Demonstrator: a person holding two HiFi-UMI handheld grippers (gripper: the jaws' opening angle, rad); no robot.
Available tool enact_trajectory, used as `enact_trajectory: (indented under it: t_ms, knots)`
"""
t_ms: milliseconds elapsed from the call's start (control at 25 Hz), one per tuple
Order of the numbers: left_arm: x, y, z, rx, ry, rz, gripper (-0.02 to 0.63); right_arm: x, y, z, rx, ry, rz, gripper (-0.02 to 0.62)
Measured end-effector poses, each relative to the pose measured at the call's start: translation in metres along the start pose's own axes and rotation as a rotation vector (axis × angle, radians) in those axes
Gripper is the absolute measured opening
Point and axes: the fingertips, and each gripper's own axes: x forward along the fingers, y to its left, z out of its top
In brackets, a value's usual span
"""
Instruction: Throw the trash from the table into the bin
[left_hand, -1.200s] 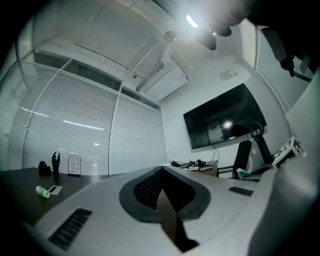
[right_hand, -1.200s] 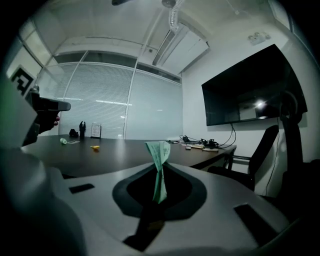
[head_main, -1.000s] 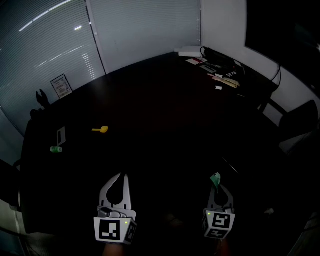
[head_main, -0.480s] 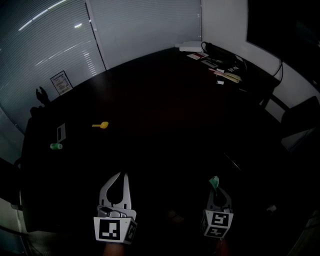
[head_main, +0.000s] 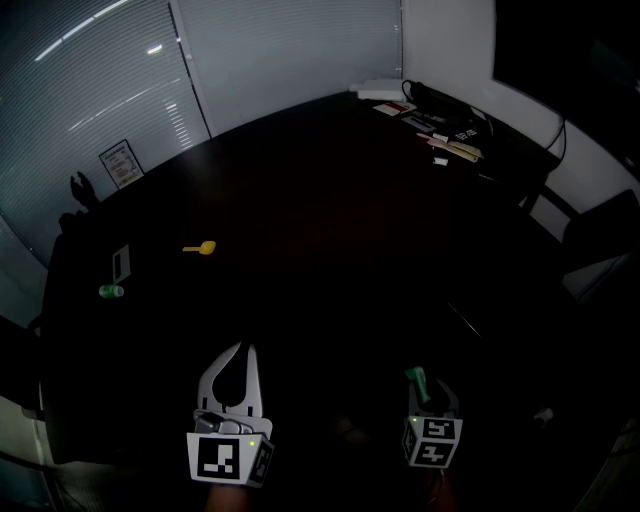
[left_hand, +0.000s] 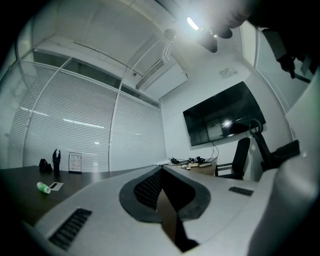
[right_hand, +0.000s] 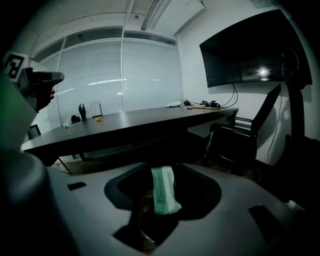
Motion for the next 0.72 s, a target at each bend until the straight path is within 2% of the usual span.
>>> enact_trajectory:
  t_ms: [80, 480, 600, 720]
  knots:
    - [-0.001, 0.000, -0.009, -0.005, 0.036, -0.001, -0.003, 0.000, 0.000, 0.000, -0.009, 0.002, 0.000, 0.170]
    - [0.001, -0.004, -0.008, -0.007, 0.024, 0.001, -0.003, -0.005, -0.017, 0.021, 0.002, -0.084, -0.042, 0.172]
    - [0.006, -0.006, 0.006, -0.014, -0.030, 0.006, -0.003, -0.006, -0.018, 0.026, -0.005, -0.092, -0.048, 0.172]
    - [0.007, -0.005, 0.009, -0.015, -0.040, 0.006, -0.003, -0.007, -0.016, 0.029, -0.014, -0.096, -0.050, 0.172]
